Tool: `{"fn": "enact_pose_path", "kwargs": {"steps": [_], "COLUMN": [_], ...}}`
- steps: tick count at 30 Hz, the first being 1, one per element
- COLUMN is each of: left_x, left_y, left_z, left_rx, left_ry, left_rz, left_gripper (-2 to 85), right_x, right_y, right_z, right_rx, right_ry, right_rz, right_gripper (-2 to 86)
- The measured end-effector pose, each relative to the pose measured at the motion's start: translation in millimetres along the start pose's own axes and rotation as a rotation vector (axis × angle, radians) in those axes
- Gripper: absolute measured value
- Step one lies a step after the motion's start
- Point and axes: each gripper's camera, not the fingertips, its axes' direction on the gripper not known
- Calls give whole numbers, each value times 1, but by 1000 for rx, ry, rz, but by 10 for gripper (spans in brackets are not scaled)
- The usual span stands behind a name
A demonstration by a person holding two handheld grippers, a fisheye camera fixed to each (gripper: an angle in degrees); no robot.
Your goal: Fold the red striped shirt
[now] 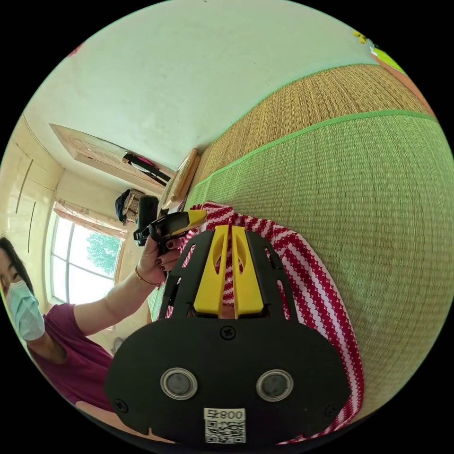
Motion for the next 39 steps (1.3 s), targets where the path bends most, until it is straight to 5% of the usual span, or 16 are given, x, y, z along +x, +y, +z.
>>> {"fn": "enact_pose_path", "kwargs": {"steps": [8, 13, 20, 29, 34, 39], "left_x": [-28, -45, -61, -87, -91, -92], "left_y": [-33, -47, -63, -77, -79, -81], "left_z": [-20, -28, -38, -55, -51, -43], "left_rx": [33, 31, 22, 77, 74, 72], "left_ry": [78, 131, 187, 236, 219, 221], "left_rz": [-78, -113, -127, -197, -205, -202], "left_gripper": [6, 7, 7, 6, 7, 8], "right_x": [13, 29, 71, 70, 76, 57], "right_y": [-1, -1, -23, -27, -18, -9], "right_z": [-41, -84, -97, -105, -103, -84], "right_rx": [-71, 54, 63, 74, 83, 17], "right_ry": [54, -25, -199, -609, -446, -9], "right_rz": [30, 26, 102, -30, -4, -11], "right_gripper": [7, 25, 66, 9, 12, 47]}}
